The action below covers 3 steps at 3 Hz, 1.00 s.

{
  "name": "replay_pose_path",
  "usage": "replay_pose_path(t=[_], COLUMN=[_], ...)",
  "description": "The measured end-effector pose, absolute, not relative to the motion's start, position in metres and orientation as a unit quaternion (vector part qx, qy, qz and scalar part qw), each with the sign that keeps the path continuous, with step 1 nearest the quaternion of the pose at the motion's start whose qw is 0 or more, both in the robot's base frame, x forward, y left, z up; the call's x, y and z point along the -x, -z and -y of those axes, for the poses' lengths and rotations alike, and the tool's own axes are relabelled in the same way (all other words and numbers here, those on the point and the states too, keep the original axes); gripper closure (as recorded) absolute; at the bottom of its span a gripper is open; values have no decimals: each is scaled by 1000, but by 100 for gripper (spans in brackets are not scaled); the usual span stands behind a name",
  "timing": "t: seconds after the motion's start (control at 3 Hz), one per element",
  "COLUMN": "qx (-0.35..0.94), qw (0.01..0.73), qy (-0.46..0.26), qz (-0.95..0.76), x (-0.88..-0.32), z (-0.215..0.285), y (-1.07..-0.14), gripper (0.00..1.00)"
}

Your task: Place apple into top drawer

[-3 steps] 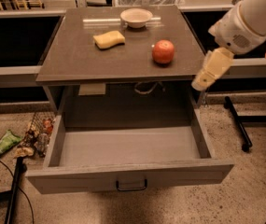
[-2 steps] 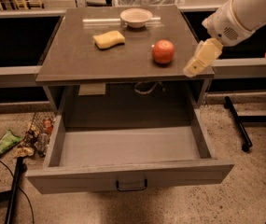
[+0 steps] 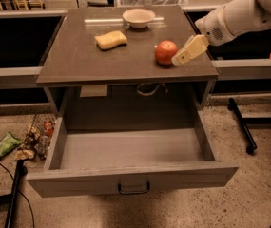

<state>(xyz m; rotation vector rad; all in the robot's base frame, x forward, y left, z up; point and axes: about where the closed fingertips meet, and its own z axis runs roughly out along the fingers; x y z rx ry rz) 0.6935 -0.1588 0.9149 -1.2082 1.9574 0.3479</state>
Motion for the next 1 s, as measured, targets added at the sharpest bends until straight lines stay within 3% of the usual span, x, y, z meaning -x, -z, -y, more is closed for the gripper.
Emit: replay_pose_path(t=[1.0], qx=[404], qw=[432], qy=[-212], qz=[-778], x=[-754], z=[131], y=[-863], gripper=[2])
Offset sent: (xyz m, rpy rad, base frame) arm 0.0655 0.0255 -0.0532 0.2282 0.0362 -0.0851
